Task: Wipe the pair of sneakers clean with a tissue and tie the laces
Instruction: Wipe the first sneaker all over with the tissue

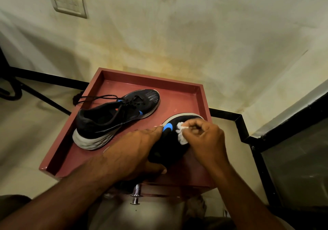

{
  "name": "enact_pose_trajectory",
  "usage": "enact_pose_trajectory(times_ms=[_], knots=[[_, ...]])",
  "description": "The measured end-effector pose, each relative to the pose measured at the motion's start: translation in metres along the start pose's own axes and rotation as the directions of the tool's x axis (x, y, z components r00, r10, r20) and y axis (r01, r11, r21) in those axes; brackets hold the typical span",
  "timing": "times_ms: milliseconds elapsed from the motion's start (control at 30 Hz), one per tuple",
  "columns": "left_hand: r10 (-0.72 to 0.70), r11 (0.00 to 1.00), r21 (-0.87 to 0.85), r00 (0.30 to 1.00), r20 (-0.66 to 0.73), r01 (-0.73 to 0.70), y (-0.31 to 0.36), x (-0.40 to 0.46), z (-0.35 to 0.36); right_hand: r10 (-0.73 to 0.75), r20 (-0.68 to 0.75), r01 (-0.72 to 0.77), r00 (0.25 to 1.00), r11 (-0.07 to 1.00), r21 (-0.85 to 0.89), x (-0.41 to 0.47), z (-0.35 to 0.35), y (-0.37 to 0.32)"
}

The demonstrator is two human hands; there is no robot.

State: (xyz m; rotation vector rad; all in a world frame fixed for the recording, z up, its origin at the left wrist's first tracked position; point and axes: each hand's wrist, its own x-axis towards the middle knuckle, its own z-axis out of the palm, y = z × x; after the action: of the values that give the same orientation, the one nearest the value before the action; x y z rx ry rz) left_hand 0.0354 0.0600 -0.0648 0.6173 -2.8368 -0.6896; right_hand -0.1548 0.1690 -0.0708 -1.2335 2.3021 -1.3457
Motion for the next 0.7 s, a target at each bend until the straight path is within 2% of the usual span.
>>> enact_pose_trajectory(times_ms=[67,100,233,300,367,433,500,600,700], knots=[[-0.007,1.0,0.021,1.0,0.003,0.007,0.001,0.0,0.001,-0.06,-0.161,0.041,0.985,0.992,-0.12,0.011,-0.002,0.006],[-0.013,1.0,0.019,1.0,0.003,0.013,0.001,-0.001,0.001,-0.078,-0.155,0.06,0.985,0.991,-0.116,0.01,0.0,0.006],[-0.013,1.0,-0.024,1.0,0.007,0.013,0.001,0.001,-0.003,-0.244,0.073,0.248,0.967,0.968,-0.048,-0.015,0.018,-0.008],[-0.015,1.0,-0.015,1.0,0.008,0.015,0.0,0.002,-0.003,-0.303,0.051,0.307,0.952,0.945,-0.108,-0.011,0.016,-0.006],[-0.025,1.0,0.003,1.0,0.016,0.025,0.0,0.001,-0.001,-0.274,-0.083,0.255,0.958,0.948,-0.192,0.005,0.006,0.001],[-0.029,1.0,0.011,0.999,0.021,0.029,-0.001,0.001,0.002,-0.199,-0.172,0.164,0.965,0.967,-0.195,0.014,-0.002,0.005],[-0.029,1.0,0.013,0.999,0.025,0.028,-0.001,0.001,0.002,-0.168,-0.122,0.154,0.978,0.981,-0.118,0.006,0.003,0.001],[-0.016,1.0,-0.003,1.0,0.018,0.016,-0.002,0.002,0.003,-0.264,0.017,0.264,0.964,0.959,-0.107,-0.011,0.016,-0.007],[-0.02,1.0,-0.013,1.0,0.021,0.02,-0.003,0.003,0.002,-0.265,-0.061,0.255,0.962,0.957,-0.138,0.001,0.013,-0.002]])
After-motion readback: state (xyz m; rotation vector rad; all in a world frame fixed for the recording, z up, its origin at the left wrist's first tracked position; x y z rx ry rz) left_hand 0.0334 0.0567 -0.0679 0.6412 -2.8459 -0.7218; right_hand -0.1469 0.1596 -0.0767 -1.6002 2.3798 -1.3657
